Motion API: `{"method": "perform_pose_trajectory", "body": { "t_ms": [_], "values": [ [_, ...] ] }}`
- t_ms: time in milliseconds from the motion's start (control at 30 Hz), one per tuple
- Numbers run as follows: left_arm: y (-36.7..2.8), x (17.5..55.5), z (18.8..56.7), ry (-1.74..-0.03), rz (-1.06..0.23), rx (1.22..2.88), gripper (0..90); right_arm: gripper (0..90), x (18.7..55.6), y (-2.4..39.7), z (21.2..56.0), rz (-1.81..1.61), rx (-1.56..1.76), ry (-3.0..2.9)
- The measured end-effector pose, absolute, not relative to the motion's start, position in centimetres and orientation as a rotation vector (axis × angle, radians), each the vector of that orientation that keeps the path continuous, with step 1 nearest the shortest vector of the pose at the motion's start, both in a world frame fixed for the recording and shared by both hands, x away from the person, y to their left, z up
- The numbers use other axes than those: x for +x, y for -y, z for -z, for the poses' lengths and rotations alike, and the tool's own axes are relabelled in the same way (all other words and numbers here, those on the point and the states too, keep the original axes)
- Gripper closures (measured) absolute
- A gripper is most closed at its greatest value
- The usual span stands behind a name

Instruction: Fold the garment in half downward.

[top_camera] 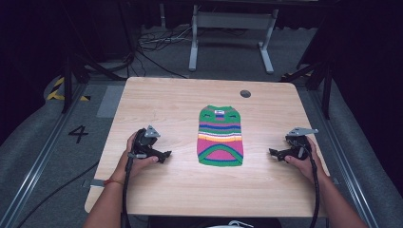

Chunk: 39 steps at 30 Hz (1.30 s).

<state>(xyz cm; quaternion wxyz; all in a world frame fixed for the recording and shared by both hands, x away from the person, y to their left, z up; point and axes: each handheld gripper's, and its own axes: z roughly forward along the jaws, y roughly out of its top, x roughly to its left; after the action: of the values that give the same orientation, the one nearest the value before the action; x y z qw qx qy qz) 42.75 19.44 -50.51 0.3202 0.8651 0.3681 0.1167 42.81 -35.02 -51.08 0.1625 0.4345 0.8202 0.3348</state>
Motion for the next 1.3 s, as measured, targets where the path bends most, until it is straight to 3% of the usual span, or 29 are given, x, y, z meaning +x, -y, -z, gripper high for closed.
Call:
{"method": "perform_pose_trajectory", "body": {
  "t_ms": [300,433,533,633,767,1300],
  "values": [
    [-19.5,42.5,50.5,-0.986,-0.313,2.263,1.6,2.5,42.7,35.1,51.1,-0.957,1.240,-2.335],
    [-19.8,42.6,50.4,-0.981,-0.320,2.245,7.8,10.5,42.7,35.3,51.0,-0.979,1.242,-2.318],
    [-19.9,43.0,50.1,-0.951,-0.308,2.260,18.7,22.5,42.8,35.3,50.6,-0.974,1.247,-2.317],
    [-19.9,43.5,49.9,-0.938,-0.309,2.259,24.8,25.3,43.1,35.1,50.3,-0.989,1.246,-2.318],
    [-19.7,44.0,49.6,-0.942,-0.293,2.253,27.1,33.8,43.4,34.5,49.3,-1.041,1.196,-2.313],
    [-14.3,48.9,46.4,-0.825,-0.323,2.260,35.4,39.6,48.6,30.2,45.8,-1.106,1.132,-2.348]
  ]
}}
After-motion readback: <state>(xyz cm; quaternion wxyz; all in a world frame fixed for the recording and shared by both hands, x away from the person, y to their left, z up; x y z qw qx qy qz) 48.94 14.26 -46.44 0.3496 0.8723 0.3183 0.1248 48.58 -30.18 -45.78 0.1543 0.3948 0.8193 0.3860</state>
